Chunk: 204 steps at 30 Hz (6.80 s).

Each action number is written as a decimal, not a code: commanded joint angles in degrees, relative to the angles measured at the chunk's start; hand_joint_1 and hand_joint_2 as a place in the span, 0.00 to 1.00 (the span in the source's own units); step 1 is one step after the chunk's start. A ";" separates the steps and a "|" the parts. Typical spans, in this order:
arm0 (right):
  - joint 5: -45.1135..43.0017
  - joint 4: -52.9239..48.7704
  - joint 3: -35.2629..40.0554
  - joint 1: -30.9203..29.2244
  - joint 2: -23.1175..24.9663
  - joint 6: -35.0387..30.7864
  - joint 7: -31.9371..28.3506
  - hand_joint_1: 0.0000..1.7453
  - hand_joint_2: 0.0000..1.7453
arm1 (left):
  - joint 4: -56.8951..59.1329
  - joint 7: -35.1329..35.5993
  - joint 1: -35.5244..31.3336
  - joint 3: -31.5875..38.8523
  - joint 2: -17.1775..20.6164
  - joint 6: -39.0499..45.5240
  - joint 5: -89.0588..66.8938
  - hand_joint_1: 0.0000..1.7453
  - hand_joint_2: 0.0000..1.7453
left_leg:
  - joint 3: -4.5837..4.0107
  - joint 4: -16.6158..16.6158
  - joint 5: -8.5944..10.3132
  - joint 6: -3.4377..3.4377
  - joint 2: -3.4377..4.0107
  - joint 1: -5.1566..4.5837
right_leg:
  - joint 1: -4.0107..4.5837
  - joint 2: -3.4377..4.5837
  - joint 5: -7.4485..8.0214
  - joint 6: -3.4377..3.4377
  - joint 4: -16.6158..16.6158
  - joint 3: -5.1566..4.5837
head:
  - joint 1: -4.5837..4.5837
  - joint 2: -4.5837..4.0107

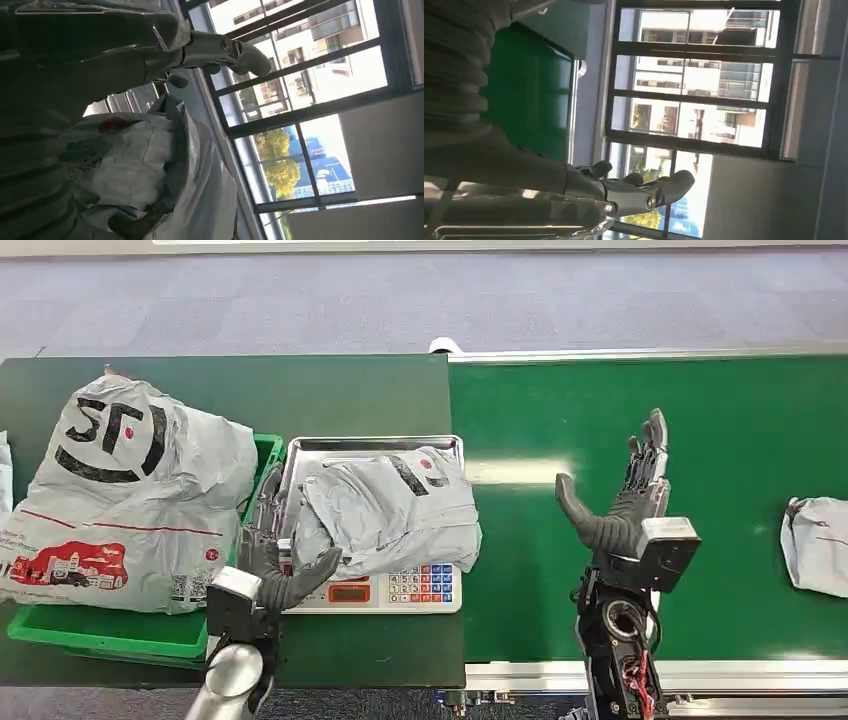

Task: Moved the parcel from conveyor to table for the left to box.

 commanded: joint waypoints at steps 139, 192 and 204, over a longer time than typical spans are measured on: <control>3.35 9.47 -9.31 6.32 4.53 4.65 2.02 0.00 1.00 | -33.55 -3.78 -7.77 37.03 -11.08 24.37 -19.87 0.00 1.00 | -0.10 0.09 -0.07 0.03 0.06 0.09 | 0.11 -0.08 -0.10 0.00 -0.01 -0.02 | -0.02 0.00; 6.18 6.12 -6.45 8.30 3.01 6.29 0.86 0.00 1.00 | 12.57 5.43 -9.70 23.18 1.04 21.29 -17.10 0.00 1.00 | 0.45 -0.22 0.17 0.03 0.03 0.00 | 0.03 -0.16 0.11 -0.08 -0.22 0.51 | 0.00 0.00; 7.06 7.15 -7.46 7.48 3.49 6.97 0.46 0.00 1.00 | 6.66 9.08 -7.43 15.40 1.85 19.49 -20.94 0.36 1.00 | 0.66 -0.17 0.06 0.02 0.02 -0.04 | -0.02 -0.13 0.00 -0.06 -0.13 0.72 | 0.00 0.00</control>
